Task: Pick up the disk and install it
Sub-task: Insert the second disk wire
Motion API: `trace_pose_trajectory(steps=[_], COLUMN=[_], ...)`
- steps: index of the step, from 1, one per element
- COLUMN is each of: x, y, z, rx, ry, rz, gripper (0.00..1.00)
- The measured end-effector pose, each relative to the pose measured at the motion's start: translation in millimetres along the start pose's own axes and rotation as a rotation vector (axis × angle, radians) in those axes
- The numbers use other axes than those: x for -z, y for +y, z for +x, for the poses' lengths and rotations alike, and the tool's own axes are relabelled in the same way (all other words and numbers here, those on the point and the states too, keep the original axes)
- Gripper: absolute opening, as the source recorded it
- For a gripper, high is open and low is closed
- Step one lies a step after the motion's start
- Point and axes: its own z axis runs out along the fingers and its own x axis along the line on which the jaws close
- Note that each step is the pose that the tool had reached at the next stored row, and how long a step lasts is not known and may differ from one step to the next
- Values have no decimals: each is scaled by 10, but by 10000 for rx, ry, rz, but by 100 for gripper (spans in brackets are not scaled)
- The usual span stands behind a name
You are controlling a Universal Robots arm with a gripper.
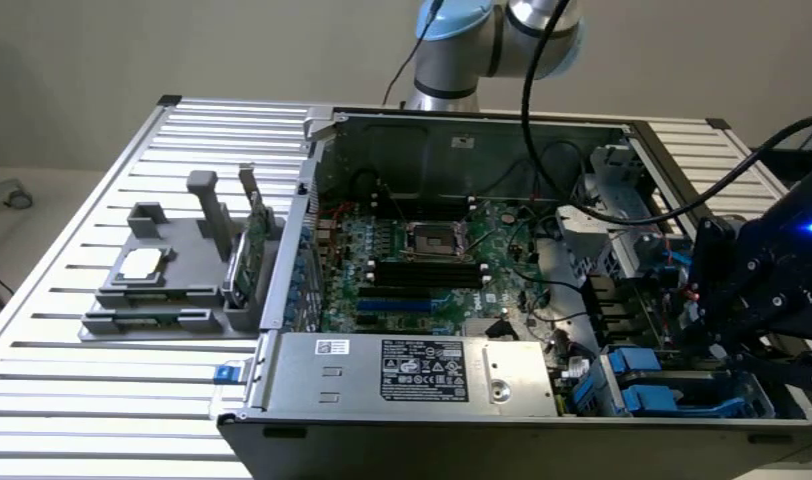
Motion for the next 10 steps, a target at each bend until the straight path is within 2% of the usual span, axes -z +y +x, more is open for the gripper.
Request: trace_pose_trajectory(steps=[3, 4, 6, 10], x=[4, 3, 0, 2], y=[11, 12, 13, 14], z=[79, 89, 91, 102], rx=[-7, -8, -10, -10], ry=[-217, -258, -294, -324], rz=[29, 35, 40, 43], gripper=[16, 16, 16, 16])
